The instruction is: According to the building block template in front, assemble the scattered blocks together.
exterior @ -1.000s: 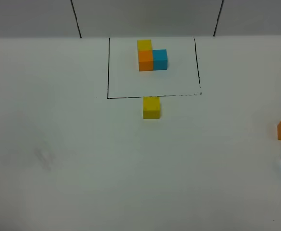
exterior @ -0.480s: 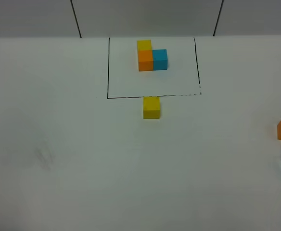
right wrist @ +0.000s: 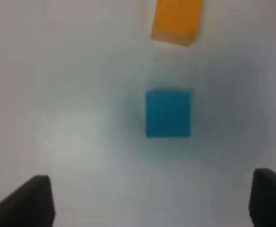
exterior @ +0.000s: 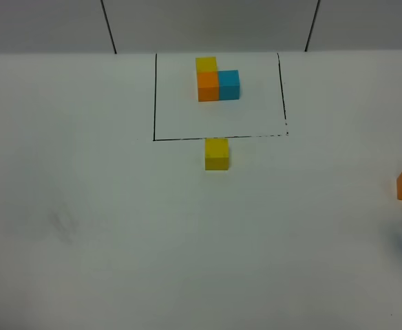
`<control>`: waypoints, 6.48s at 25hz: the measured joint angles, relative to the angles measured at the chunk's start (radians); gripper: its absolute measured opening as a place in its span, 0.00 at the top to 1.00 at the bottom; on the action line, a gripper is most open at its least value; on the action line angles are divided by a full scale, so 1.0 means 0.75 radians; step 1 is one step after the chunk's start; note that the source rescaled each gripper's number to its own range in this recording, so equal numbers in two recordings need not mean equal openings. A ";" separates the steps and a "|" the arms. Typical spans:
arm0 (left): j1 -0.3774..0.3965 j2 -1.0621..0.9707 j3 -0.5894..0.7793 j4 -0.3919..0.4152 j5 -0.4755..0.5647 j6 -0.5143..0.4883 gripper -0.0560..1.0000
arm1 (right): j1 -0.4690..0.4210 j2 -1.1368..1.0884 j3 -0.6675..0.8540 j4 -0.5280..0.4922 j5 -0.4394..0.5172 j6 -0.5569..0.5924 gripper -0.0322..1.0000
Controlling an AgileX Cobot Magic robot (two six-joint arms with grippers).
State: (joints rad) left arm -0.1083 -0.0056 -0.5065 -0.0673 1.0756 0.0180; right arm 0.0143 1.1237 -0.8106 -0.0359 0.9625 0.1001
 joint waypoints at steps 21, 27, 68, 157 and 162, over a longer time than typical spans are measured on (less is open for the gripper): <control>0.000 0.000 0.000 0.000 0.000 0.000 0.47 | -0.190 0.461 -0.181 0.075 -0.229 -0.133 0.29; 0.000 0.000 0.000 0.000 0.000 0.000 0.47 | -0.190 0.614 -0.181 0.095 -0.315 -0.145 0.29; 0.000 0.000 0.000 0.000 0.000 0.000 0.47 | 0.296 0.830 -0.391 0.072 -0.275 0.035 0.94; 0.000 0.000 0.000 0.000 0.000 0.000 0.47 | 0.982 1.395 -0.847 -0.393 -0.428 1.172 0.94; 0.000 0.000 0.000 0.000 0.000 0.000 0.47 | 0.982 1.393 -0.847 -0.388 -0.429 1.172 0.94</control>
State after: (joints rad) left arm -0.1083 -0.0056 -0.5065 -0.0673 1.0756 0.0180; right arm 0.7509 2.1686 -1.4457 -0.3266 0.6409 0.9793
